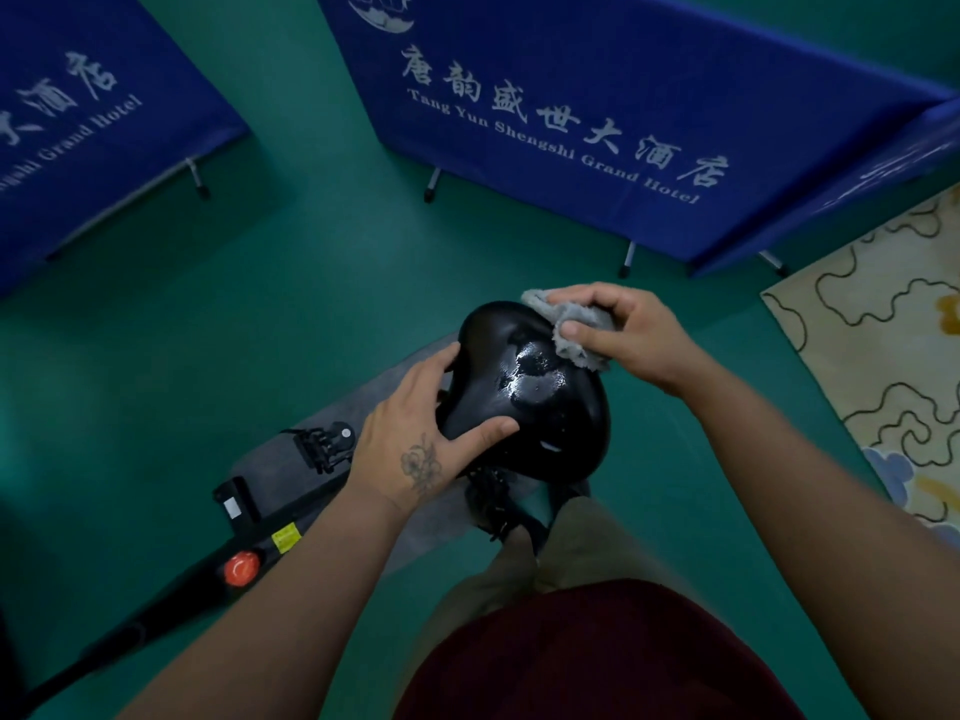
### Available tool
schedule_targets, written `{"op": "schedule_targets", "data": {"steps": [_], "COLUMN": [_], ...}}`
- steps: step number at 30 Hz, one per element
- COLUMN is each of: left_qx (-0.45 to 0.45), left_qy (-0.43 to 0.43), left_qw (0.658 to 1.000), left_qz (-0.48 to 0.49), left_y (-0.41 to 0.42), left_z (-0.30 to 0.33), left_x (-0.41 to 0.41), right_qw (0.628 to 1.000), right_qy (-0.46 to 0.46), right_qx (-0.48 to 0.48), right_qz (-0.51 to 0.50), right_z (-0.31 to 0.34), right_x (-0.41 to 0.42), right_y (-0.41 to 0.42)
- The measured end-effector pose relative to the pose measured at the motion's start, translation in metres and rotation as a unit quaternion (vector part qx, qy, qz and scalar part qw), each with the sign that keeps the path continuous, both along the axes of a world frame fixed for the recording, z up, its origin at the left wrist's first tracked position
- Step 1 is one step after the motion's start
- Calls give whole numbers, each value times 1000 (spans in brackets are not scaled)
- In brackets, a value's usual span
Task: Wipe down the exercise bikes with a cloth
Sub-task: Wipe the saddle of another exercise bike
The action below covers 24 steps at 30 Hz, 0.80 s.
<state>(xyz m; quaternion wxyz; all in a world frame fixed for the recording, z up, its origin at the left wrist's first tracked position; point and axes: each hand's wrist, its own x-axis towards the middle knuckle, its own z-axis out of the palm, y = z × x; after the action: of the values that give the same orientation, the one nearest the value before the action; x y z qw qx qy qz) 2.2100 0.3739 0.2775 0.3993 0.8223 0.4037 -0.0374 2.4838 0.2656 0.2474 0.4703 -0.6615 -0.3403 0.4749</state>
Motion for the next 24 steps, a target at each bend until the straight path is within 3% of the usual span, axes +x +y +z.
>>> {"op": "schedule_targets", "data": {"steps": [6,15,24], "left_qx": [10,29,34], "left_qy": [-2,2,-12], "left_qw": [1000,1000,999], "left_qz": [8,11,20], "left_y": [-2,-5,-4], "left_z": [0,3,0], "left_x": [-1,1,0], "right_qw": [997,998,999], "right_qy": [-17,-9,-3], "right_qx": [-32,54,27], "right_qz": [60,20,39], "right_z": [-3,-18,-9], "right_x": [4,7,12], "right_y": [46,-21,17]}}
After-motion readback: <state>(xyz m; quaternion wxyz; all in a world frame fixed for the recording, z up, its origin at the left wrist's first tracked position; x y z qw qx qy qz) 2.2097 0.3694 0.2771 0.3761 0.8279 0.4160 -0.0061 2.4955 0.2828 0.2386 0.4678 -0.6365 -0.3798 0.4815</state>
